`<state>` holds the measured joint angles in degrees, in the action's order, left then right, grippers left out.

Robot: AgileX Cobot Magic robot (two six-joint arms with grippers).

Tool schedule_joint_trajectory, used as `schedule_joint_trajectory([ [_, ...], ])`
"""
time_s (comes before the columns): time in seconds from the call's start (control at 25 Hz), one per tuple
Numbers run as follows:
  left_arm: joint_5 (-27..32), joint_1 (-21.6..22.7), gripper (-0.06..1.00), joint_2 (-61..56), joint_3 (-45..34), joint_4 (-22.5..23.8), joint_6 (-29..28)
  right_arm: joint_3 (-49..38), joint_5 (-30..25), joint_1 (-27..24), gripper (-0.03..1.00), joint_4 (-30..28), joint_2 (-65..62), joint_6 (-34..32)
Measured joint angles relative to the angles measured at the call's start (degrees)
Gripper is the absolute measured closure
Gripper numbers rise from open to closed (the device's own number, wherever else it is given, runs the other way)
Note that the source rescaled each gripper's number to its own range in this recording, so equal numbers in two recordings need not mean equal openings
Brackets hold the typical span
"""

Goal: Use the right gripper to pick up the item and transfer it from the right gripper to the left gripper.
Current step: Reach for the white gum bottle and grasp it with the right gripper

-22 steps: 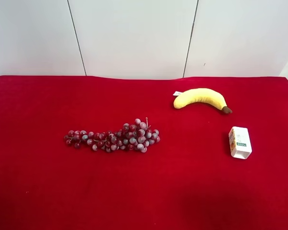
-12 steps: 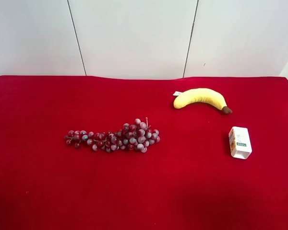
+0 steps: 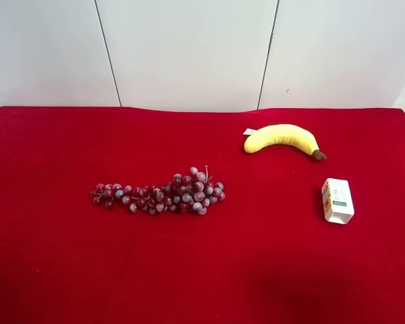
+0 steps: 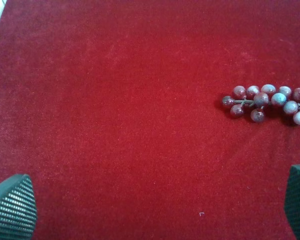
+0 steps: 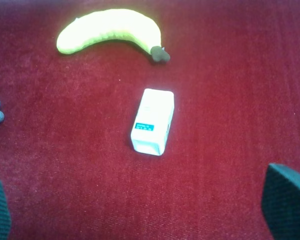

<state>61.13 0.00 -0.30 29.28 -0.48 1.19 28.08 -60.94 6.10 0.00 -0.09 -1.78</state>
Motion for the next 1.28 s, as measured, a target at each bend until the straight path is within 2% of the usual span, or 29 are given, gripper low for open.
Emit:
schedule_joint_trajectory([
  [0.8, 0.0, 0.0, -0.06, 0.0, 0.0, 0.0, 0.0, 0.5, -0.5, 0.0, -0.03, 1.4, 0.9, -0.5],
  [0.92, 0.0, 0.0, -0.06, 0.0, 0.0, 0.0, 0.0, 4.2, -1.7, 0.0, -0.03, 1.2, 7.4, -2.0],
  [1.28, 0.0, 0.0, -0.06, 0.0, 0.0, 0.0, 0.0, 17.8, -1.9, 0.0, -0.03, -0.4, 37.5, -2.6],
])
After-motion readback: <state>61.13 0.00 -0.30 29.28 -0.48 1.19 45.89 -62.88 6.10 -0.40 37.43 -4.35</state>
